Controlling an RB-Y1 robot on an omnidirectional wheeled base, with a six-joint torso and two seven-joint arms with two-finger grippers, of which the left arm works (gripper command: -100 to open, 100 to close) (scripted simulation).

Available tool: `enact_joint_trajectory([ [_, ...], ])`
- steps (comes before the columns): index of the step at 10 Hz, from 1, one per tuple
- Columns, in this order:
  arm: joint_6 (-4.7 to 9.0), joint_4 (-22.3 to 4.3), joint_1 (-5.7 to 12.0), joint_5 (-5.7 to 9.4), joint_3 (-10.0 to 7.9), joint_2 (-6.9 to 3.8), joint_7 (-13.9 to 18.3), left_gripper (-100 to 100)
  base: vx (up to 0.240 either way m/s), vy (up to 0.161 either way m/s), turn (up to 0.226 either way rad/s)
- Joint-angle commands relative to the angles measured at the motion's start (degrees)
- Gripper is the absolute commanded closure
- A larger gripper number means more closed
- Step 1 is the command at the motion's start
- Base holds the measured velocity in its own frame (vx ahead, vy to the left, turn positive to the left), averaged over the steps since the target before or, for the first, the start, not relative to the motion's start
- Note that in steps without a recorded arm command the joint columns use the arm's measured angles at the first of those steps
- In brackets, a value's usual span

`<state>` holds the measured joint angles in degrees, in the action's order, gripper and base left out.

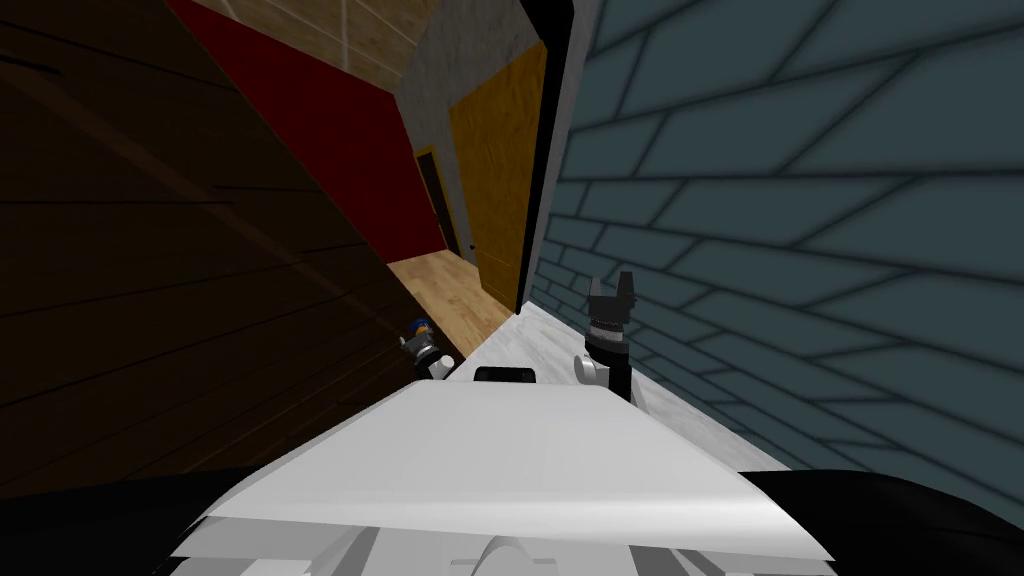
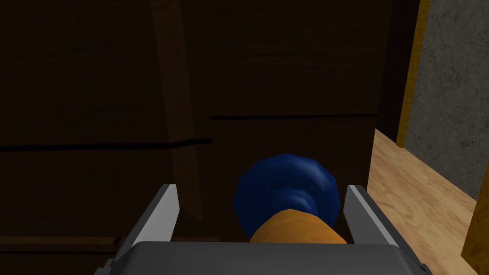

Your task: Push the door open

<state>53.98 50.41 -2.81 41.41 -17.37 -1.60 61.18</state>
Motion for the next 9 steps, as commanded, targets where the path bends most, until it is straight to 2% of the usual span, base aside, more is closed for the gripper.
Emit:
enact_joint_trajectory([
  [1, -1.17, -1.47, 1.44, -1.33, -2.47, 1.04, 0.18, -100, -0.028, 0.02, -0.072],
  [4, -2.99, -3.61, 3.99, -3.91, -5.91, 2.92, 0.5, -100, -0.035, 0.024, -0.076],
  [5, -2.65, -3.03, 3.45, -3.41, -5.27, 2.61, 0.4, -100, -0.009, 0.012, -0.014],
  [6, -2.65, -3.03, 3.45, -3.41, -5.27, 2.61, 0.4, 100, 0.005, -0.004, -0.018],
  [9, -2.65, -3.03, 3.45, -3.41, -5.27, 2.61, 0.4, 100, 0.005, -0.005, 0.006],
])
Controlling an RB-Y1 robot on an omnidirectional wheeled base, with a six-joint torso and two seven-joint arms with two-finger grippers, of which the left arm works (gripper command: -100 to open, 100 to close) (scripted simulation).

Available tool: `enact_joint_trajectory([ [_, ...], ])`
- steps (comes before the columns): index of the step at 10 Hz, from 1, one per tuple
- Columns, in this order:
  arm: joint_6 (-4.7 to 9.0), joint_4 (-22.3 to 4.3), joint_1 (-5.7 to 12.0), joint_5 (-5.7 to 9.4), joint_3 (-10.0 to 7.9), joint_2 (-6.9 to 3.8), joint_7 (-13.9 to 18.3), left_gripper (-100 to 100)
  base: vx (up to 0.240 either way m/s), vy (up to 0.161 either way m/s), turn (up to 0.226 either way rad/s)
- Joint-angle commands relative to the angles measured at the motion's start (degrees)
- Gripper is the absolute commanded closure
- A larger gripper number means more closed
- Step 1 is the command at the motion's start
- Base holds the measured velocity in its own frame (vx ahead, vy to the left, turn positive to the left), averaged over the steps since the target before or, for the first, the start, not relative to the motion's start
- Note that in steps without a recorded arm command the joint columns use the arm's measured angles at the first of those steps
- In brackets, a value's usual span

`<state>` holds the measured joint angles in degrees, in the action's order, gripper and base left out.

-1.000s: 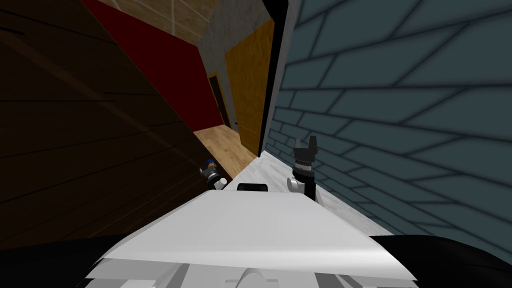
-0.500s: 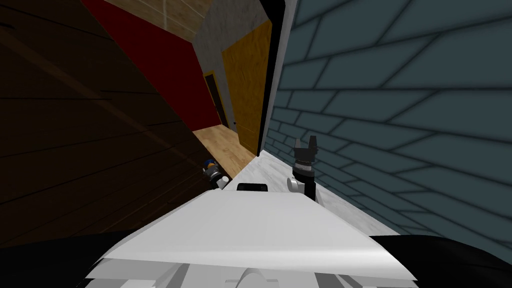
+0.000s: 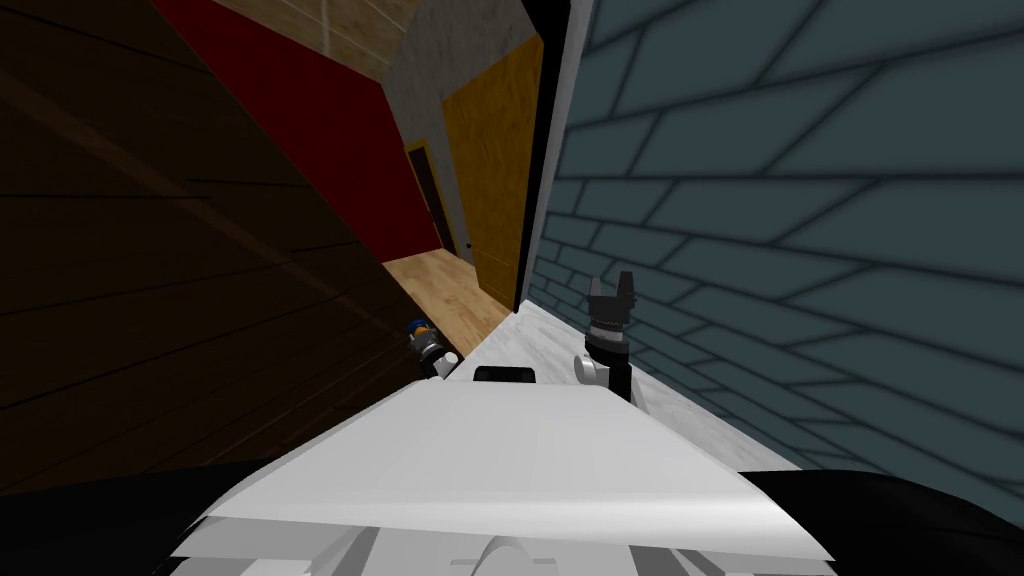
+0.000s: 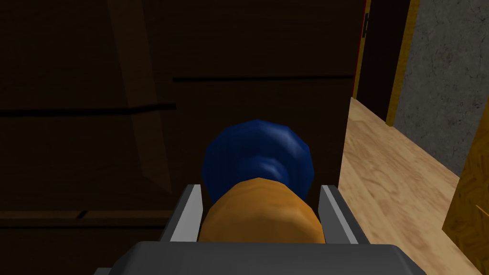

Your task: Push the door open

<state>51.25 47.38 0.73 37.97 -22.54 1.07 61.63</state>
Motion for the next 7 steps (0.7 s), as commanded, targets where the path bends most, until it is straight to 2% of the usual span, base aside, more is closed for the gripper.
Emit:
enact_joint_trajectory([
  [1, 0.09, -0.01, -0.09, 0.03, -0.1, -0.06, -0.05, 100, 0.0, 0.0, 0.0],
  [2, 0.09, -0.01, -0.09, 0.03, -0.1, -0.06, -0.05, 100, 0.0, 0.0, 0.0],
  [3, 0.0, -0.22, 0.18, -0.08, 0.06, -0.45, 0.03, 100, 0.118, 0.021, 0.193],
  [5, -0.01, -0.44, 0.36, -0.17, 0.12, -0.84, 0.08, 100, 0.18, 0.03, 0.148],
  [7, -0.03, -0.82, 0.67, -0.33, 0.23, -1.42, 0.18, 100, 0.225, 0.093, 0.206],
])
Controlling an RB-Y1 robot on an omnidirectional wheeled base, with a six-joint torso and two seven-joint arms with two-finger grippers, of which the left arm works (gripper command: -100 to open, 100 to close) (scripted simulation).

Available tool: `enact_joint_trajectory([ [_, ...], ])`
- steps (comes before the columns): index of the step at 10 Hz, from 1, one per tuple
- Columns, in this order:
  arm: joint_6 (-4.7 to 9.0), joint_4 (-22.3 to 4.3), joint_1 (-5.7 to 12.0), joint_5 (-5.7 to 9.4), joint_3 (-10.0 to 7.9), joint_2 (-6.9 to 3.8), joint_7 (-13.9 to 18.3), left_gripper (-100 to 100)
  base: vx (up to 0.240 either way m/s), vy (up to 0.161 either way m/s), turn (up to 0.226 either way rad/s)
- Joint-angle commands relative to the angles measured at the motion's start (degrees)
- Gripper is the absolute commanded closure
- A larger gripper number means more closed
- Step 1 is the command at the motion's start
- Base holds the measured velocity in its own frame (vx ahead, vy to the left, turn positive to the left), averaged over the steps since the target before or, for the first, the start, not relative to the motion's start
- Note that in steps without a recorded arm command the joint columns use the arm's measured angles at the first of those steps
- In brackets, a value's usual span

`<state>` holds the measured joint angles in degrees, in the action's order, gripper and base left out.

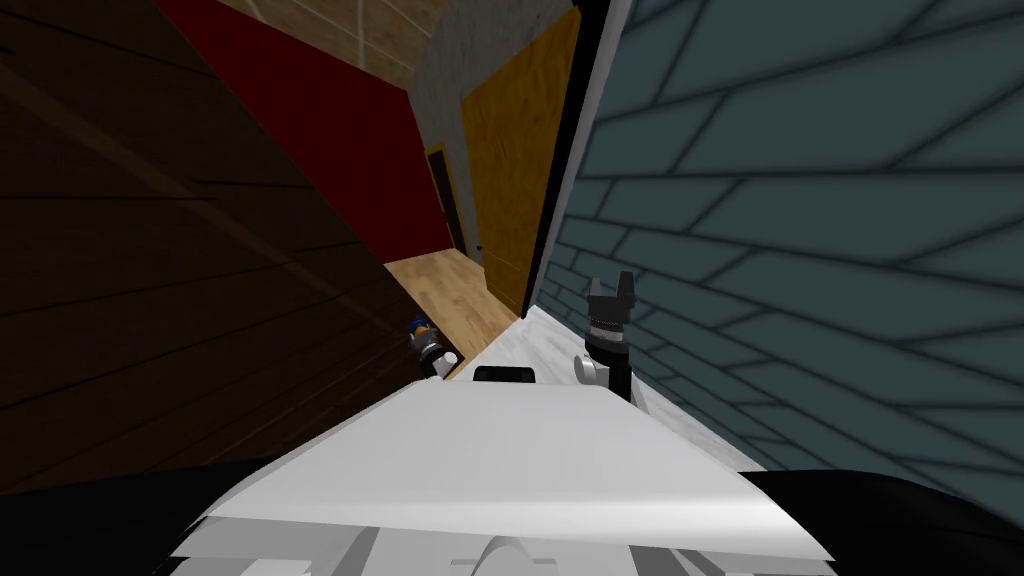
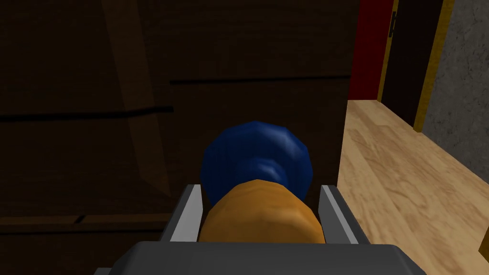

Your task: Push the door open

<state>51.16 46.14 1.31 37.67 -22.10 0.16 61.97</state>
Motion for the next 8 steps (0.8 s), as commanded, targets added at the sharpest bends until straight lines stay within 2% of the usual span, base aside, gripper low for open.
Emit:
enact_joint_trajectory([
  [1, 0.05, 0.2, 0.27, -0.11, -0.14, -0.8, -0.11, 100, 0.208, 0.093, 0.255],
  [6, -0.03, -1.18, 1.39, -0.67, 0.28, -1.87, 0.25, 100, 0.211, 0.085, 0.257],
  [8, -0.05, -1.64, 1.76, -0.86, 0.41, -1.99, 0.37, 100, 0.212, 0.073, 0.199],
])
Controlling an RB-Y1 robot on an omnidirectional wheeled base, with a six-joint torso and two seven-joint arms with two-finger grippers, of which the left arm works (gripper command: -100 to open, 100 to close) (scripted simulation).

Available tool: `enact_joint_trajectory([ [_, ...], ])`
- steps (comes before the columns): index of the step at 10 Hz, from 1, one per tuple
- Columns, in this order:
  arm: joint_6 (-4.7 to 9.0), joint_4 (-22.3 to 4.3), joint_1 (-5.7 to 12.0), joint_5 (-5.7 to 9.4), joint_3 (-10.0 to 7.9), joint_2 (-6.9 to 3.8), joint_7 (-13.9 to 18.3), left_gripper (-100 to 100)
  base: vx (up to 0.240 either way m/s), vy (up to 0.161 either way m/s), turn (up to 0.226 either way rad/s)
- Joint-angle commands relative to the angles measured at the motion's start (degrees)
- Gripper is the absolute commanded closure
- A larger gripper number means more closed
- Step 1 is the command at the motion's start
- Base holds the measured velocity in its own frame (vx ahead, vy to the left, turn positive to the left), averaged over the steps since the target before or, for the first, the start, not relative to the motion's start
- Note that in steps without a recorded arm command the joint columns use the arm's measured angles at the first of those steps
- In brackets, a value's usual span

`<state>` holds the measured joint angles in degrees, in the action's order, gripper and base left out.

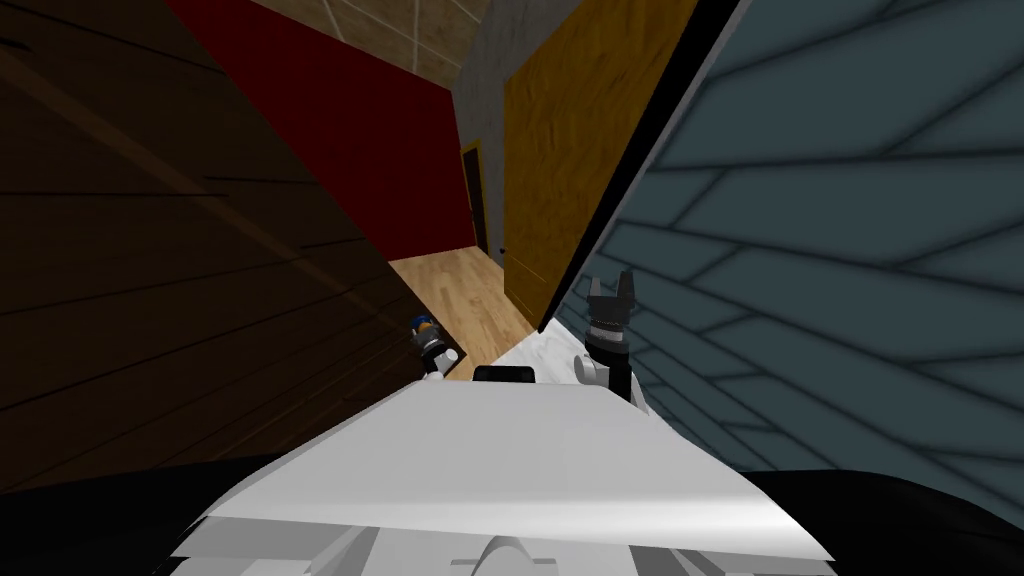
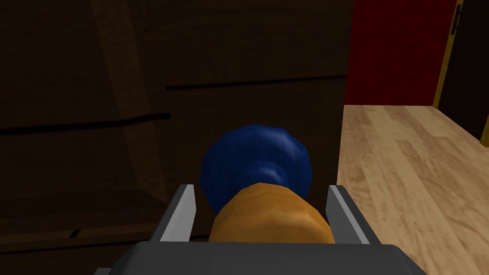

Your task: Push the door open

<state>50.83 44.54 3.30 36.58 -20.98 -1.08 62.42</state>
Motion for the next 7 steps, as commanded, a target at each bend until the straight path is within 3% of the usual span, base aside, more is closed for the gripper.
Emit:
enact_joint_trajectory([
  [1, 0.28, -0.2, -0.1, 0.17, -0.66, -0.78, -0.04, 100, 0.148, 0.055, 0.145],
  [5, 0.24, -0.81, 0.4, -0.07, -0.48, -0.75, 0.12, 100, 0.109, 0.026, 0.132],
  [7, 0.22, -1.26, 0.76, -0.26, -0.35, -0.6, 0.23, 100, 0.13, 0.024, 0.225],
])
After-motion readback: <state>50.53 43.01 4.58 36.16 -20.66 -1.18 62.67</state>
